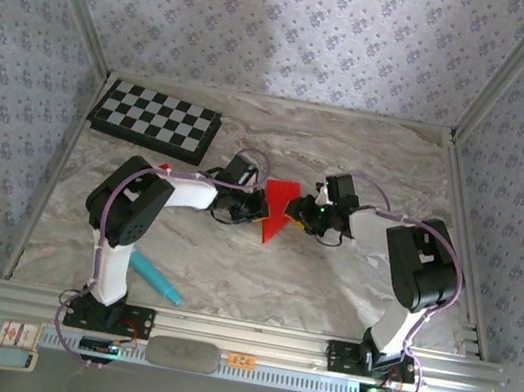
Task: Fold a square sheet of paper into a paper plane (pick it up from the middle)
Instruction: Turn over the paper at the center of the table.
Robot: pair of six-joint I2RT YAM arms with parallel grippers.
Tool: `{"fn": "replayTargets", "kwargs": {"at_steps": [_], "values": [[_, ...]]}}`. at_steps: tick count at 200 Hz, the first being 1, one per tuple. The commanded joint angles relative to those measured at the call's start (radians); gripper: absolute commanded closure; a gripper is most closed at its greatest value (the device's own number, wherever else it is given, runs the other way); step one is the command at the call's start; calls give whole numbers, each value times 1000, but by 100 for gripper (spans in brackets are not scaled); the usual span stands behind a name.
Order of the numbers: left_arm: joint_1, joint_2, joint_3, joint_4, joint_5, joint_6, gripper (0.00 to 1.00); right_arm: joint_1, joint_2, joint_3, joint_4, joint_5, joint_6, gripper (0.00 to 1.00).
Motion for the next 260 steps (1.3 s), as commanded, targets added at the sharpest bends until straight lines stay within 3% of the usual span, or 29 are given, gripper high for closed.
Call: {"fn": "replayTargets", "kwargs": {"at_steps": [1,157,260], "values": [[-2,28,10,-61,-28,14,97,3,29,27,-30,-15,35,61],[10,21,-7,-53,-32,13,97,-28,-27,-27,-12,84,108,62],[14,6,-18,-45,-24,13,97,-14,79,21,131,-128,130,70]]}}
